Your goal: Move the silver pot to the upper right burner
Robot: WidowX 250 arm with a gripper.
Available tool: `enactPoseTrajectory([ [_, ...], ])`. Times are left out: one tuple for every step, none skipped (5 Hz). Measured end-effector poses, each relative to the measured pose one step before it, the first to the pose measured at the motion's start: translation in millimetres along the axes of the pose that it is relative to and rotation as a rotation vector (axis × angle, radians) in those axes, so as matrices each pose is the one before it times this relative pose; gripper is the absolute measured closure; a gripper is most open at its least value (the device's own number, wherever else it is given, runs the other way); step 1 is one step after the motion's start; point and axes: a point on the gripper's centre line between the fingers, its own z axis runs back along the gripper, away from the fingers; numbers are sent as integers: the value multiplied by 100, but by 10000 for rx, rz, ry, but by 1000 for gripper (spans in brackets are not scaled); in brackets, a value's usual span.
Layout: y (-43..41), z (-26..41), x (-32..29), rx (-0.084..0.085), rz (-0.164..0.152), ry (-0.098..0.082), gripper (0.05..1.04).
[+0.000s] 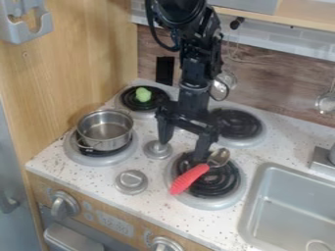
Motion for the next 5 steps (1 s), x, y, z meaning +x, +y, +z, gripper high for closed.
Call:
enactPoseTrajectory([
  [-166,-1261,-574,-29,-33,398,84],
  [386,-742,-195,-105,79,209,84],
  [2990,439,263,23,950,-26,84],
  [3184,414,721,-210,825,-117,84],
  [2550,77,867,-43,545,-199,84],
])
